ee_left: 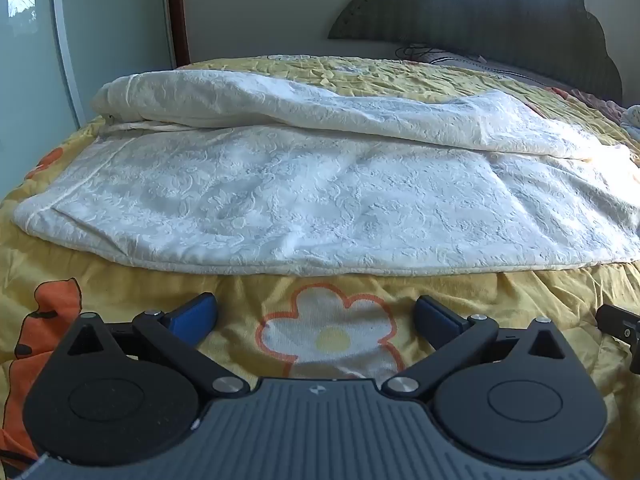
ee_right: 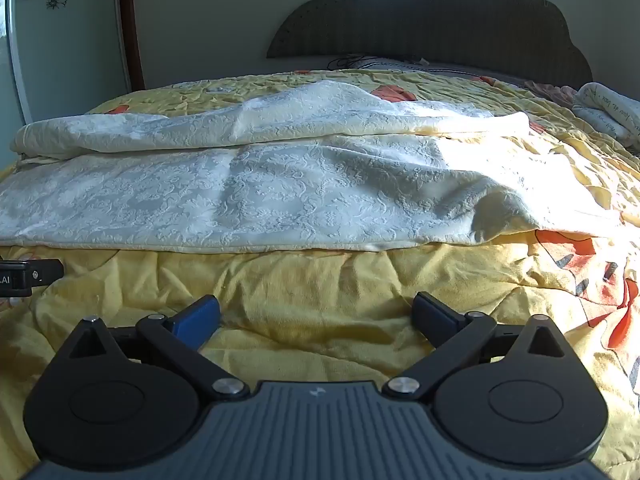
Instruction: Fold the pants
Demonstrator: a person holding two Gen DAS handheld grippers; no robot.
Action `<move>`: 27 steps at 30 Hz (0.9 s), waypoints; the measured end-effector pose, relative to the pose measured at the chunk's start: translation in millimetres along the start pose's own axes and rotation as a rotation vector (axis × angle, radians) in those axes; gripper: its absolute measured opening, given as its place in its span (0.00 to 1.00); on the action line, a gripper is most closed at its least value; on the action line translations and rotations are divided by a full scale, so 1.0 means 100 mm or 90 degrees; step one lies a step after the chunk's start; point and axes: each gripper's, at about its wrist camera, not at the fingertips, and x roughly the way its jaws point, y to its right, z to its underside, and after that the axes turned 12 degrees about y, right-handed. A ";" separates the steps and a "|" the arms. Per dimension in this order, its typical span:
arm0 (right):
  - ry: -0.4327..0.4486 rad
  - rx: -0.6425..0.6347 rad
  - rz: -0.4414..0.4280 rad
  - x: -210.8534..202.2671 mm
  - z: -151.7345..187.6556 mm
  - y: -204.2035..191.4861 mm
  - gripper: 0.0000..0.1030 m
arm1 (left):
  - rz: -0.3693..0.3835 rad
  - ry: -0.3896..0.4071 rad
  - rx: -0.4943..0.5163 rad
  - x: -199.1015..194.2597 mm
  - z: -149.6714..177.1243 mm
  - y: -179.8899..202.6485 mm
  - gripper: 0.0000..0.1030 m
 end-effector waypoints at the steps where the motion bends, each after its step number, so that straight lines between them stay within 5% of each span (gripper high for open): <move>1: 0.000 -0.001 0.000 0.00 0.00 0.00 1.00 | -0.005 0.005 0.011 0.00 0.01 0.01 1.00; 18: -0.001 -0.004 0.002 0.00 0.00 0.00 1.00 | 0.022 -0.011 0.013 -0.25 0.01 -0.14 0.99; 27: -0.001 -0.005 0.001 0.01 0.00 0.00 1.00 | -0.044 0.079 -0.020 -0.56 -0.47 -0.84 1.00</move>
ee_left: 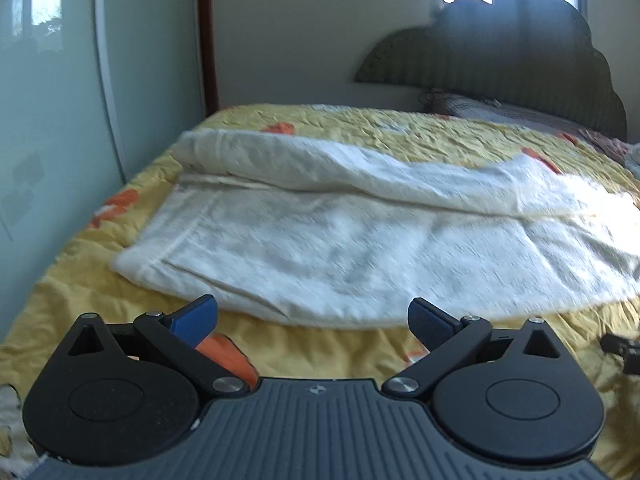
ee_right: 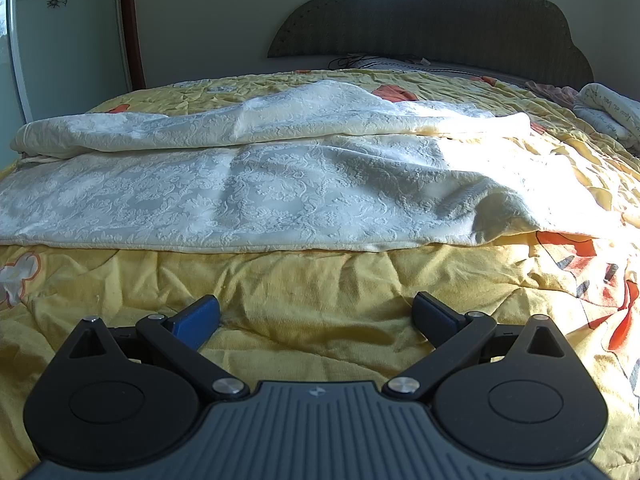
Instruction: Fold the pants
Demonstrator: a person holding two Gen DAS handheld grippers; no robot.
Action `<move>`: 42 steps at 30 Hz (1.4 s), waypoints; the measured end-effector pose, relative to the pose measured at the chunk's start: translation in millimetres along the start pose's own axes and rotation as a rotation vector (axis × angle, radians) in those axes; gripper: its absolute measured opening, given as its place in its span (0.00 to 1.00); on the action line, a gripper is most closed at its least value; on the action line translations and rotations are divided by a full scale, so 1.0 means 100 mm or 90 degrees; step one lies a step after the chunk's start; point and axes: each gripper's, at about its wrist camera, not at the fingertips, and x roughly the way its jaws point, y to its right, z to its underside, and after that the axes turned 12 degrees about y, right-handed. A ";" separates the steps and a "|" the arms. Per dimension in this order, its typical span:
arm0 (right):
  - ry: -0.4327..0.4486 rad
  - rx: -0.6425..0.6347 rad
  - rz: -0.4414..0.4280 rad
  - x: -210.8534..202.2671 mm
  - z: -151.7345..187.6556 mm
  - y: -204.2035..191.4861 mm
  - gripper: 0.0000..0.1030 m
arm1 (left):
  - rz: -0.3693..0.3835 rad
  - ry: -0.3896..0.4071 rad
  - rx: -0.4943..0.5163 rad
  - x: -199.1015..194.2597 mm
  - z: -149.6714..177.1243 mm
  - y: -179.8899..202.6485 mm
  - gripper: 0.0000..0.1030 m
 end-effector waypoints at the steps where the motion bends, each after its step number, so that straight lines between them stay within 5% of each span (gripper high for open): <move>1: 0.000 0.000 0.000 0.00 0.00 0.00 1.00 | -0.013 0.016 -0.015 0.04 -0.15 -0.16 1.00; 7: 0.000 0.000 0.000 0.01 0.00 0.00 1.00 | -0.023 0.055 -0.132 0.61 -0.93 -1.05 1.00; 15: 0.000 0.000 0.000 0.03 -0.01 -0.01 1.00 | 0.049 -0.026 -0.249 1.94 -1.54 -1.77 0.99; 23: 0.000 0.000 0.000 0.03 -0.01 -0.01 1.00 | 0.068 -0.158 -0.256 3.03 -1.41 -1.91 0.97; 29: 0.000 -0.001 0.001 0.03 0.00 -0.01 1.00 | 0.133 -0.210 -0.273 3.36 -1.31 -1.79 0.97; 36: 0.000 0.000 0.001 0.04 0.00 -0.01 1.00 | 0.134 -0.266 -0.248 3.60 -1.23 -1.69 0.90; 42: 0.000 -0.001 0.001 0.04 0.00 -0.01 1.00 | 0.125 -0.271 -0.202 3.65 -1.23 -1.62 0.67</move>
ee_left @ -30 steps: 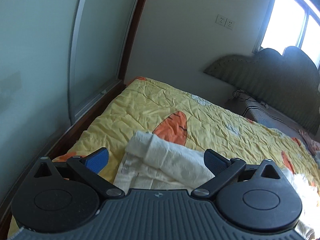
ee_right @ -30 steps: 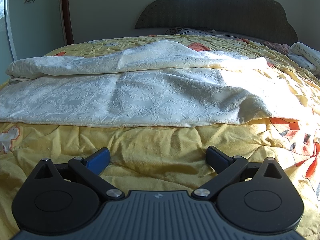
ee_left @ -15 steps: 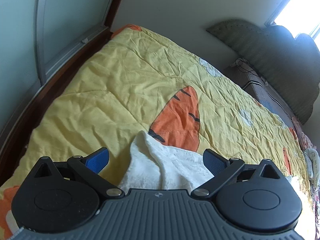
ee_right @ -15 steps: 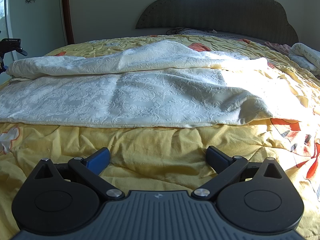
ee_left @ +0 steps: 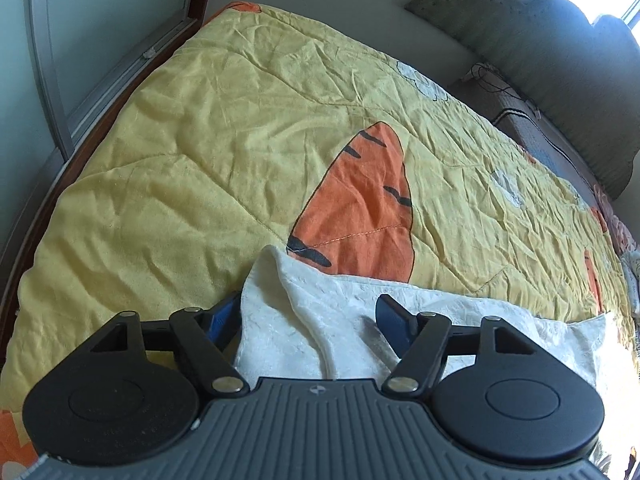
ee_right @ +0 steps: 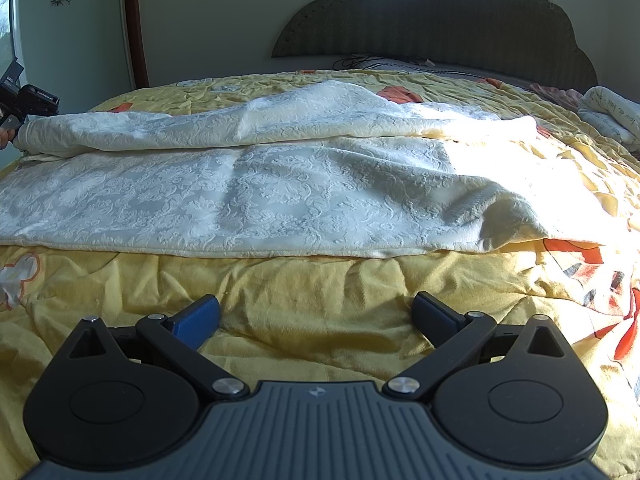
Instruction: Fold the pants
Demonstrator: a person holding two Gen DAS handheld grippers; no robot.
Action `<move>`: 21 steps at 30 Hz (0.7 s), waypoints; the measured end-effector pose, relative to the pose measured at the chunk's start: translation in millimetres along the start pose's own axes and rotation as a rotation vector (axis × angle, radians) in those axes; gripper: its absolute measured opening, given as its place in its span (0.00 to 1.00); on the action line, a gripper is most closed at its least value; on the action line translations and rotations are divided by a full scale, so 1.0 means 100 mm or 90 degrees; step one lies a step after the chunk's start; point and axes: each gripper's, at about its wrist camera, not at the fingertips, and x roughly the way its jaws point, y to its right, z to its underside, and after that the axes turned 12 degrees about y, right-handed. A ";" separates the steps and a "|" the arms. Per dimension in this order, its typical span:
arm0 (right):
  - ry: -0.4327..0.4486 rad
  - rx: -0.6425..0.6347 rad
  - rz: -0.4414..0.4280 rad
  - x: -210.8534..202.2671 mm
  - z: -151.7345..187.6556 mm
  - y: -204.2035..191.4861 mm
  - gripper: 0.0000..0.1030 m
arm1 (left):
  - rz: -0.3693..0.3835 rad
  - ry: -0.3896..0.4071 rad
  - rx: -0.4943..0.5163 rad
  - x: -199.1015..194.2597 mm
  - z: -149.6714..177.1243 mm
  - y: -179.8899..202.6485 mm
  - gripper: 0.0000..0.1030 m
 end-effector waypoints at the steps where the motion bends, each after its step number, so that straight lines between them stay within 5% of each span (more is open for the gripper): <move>1: 0.000 0.000 0.000 0.00 0.00 0.00 1.00 | 0.001 0.002 0.005 0.00 0.00 0.01 0.54; 4: 0.000 0.000 0.000 0.00 0.00 0.00 1.00 | -0.002 0.010 0.014 0.00 0.00 0.01 0.25; 9: 0.000 0.000 0.000 0.00 0.00 0.00 1.00 | -0.005 0.022 0.050 -0.04 -0.01 0.09 0.23; 16: 0.000 0.000 0.000 -0.01 0.00 0.00 1.00 | 0.007 0.007 0.042 -0.03 0.00 0.06 0.34; 19: 0.000 0.000 0.000 -0.01 0.00 0.00 1.00 | 0.008 0.041 0.087 -0.09 0.02 0.13 0.13; 21: 0.000 0.000 -0.001 -0.01 0.00 0.00 1.00 | 0.011 0.074 0.120 -0.17 0.04 0.19 0.10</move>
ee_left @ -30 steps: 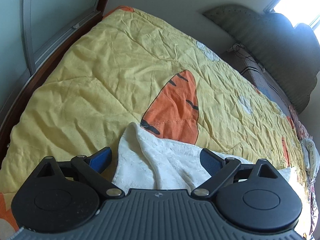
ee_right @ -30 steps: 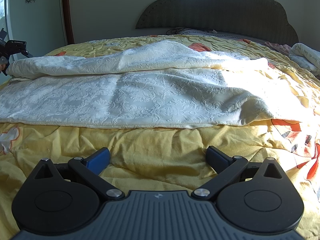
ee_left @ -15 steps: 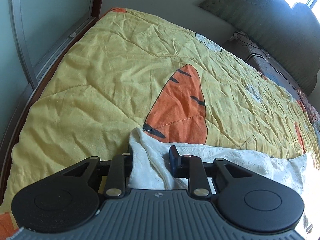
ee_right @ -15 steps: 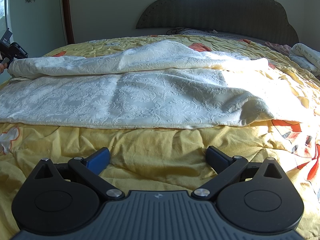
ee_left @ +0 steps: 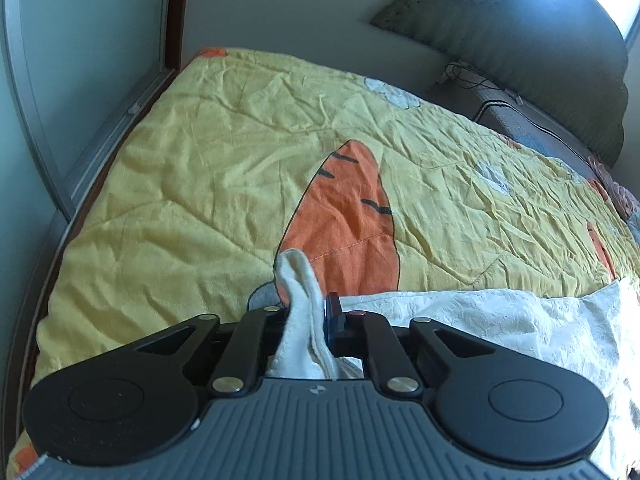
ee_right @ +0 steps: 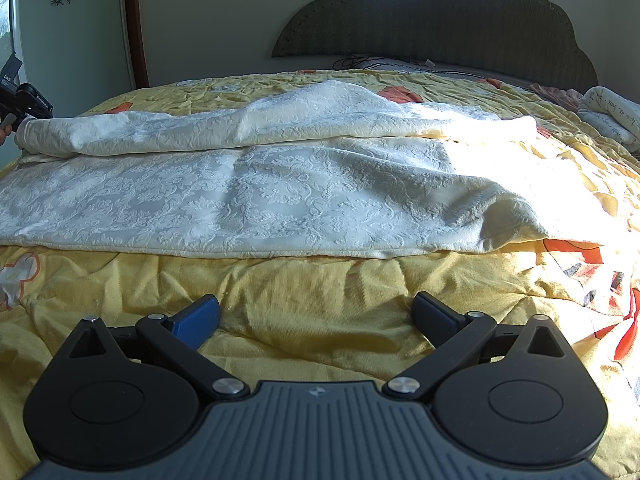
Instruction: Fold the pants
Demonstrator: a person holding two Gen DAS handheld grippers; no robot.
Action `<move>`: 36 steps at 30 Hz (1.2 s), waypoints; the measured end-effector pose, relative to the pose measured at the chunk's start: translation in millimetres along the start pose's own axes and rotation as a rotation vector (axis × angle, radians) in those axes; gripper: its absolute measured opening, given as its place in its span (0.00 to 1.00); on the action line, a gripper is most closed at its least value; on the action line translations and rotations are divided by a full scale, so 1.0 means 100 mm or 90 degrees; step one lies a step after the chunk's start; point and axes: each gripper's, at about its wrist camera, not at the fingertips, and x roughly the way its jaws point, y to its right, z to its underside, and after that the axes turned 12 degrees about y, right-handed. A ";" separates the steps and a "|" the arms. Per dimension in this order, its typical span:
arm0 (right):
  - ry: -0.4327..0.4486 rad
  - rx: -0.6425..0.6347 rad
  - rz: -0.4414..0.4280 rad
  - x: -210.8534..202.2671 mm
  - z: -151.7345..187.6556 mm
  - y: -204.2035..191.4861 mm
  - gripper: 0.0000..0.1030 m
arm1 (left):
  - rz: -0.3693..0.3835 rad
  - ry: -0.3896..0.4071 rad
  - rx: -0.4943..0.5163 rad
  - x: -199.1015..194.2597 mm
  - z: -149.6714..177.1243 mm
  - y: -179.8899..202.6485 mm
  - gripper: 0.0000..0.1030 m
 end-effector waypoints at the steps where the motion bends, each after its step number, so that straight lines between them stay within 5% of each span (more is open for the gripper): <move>1: 0.000 0.001 -0.001 0.03 -0.02 -0.05 1.00 | 0.001 0.018 0.020 -0.05 -0.01 0.04 0.10; 10: -0.040 0.027 0.003 0.04 -0.17 0.00 1.00 | 0.013 0.089 0.092 -0.37 0.01 0.21 0.09; 14: 0.067 0.057 -0.076 -0.11 -0.61 -0.01 1.00 | 0.021 0.140 0.104 -0.54 0.04 0.25 0.09; 18: 0.161 -0.013 -0.165 0.02 -1.29 -0.12 1.00 | 0.073 0.268 0.130 -0.90 0.13 0.36 0.09; 20: 0.174 -0.072 -0.236 0.26 -1.62 -0.18 1.00 | 0.142 0.375 0.143 -1.18 0.28 0.39 0.09; 23: 0.044 -0.162 -0.356 0.95 -2.02 -0.31 1.00 | 0.162 0.416 0.130 -1.34 0.43 0.39 0.09; 26: -0.089 -0.205 -0.398 1.74 -2.24 -0.45 1.00 | 0.162 0.425 0.120 -1.40 0.58 0.40 0.09; 30: -0.159 -0.315 -0.392 2.51 -2.30 -0.65 1.00 | 0.161 0.435 0.099 -1.49 0.71 0.38 0.09; 36: -0.244 -0.294 -0.395 3.29 -2.26 -0.55 0.89 | 0.171 0.441 0.083 -1.56 0.81 0.35 0.09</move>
